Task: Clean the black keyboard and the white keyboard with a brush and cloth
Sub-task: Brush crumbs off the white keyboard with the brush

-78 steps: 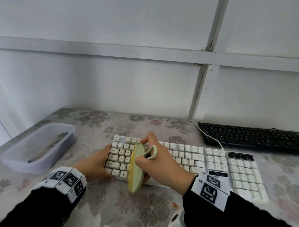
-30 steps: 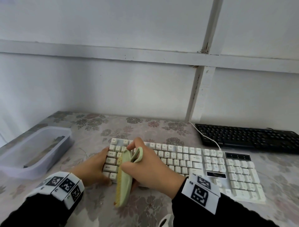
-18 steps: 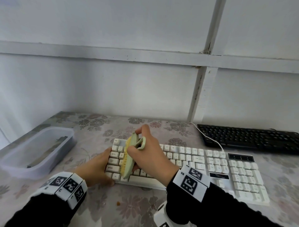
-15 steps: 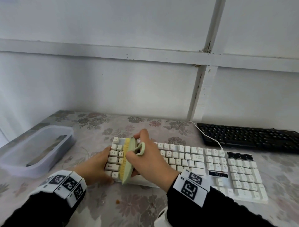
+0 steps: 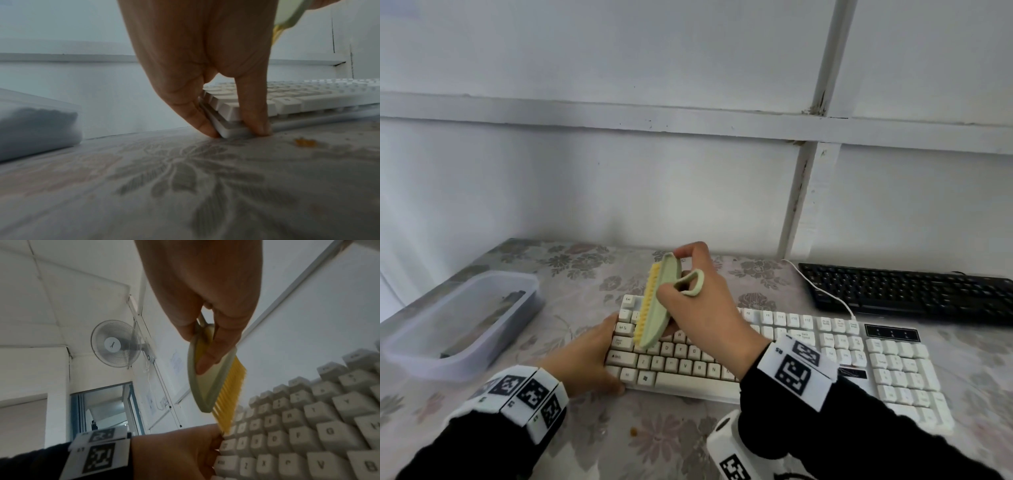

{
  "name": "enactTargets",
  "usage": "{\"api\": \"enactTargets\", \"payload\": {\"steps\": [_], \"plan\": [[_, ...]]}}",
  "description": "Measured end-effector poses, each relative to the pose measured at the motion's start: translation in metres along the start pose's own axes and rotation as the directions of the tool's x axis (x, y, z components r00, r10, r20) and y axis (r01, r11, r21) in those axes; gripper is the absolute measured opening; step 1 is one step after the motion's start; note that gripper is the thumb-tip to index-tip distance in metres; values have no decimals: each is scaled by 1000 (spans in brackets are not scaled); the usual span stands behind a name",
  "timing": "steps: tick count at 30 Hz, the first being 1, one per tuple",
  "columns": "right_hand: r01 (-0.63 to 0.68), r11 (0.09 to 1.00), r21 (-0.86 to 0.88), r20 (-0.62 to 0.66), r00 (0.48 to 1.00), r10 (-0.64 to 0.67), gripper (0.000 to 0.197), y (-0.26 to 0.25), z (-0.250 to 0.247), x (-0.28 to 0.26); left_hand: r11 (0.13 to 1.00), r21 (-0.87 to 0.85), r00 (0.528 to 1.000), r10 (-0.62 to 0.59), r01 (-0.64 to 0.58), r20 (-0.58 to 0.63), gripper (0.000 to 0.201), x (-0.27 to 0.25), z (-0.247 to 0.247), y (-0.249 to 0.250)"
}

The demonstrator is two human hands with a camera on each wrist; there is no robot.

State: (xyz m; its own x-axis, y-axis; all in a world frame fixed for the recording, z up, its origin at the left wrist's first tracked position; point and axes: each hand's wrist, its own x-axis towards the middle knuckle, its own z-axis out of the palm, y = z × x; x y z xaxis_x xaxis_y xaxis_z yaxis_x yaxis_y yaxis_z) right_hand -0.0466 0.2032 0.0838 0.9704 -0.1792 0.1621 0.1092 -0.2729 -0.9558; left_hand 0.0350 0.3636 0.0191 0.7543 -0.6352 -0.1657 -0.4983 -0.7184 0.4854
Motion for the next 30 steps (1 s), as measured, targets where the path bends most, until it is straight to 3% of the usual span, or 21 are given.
{"api": "enactTargets", "payload": {"steps": [5,10,13,17,22,30], "plan": [[35,985,-171,46,999,-28,30,12,13,-3,1000,-8,1000,2,-2,-18,90,1,2,0],[23,979,-203,163,987,11,24,26,21,-23,998,-56,999,27,-28,-27,90,3,3,-3],[-53,983,-176,217,972,91,23,19,14,-25,998,-52,999,34,-36,-35,87,1,3,-2],[-83,996,-24,89,992,85,25,1,5,-11,1000,-9,1000,15,-16,-22,91,1,2,-2],[32,996,-87,-25,999,-34,30,2,13,6,999,30,1000,-21,21,1,98,0,0,1],[-26,982,-188,195,979,63,24,16,26,-10,999,-31,1000,-9,8,-26,91,2,4,-4]]}}
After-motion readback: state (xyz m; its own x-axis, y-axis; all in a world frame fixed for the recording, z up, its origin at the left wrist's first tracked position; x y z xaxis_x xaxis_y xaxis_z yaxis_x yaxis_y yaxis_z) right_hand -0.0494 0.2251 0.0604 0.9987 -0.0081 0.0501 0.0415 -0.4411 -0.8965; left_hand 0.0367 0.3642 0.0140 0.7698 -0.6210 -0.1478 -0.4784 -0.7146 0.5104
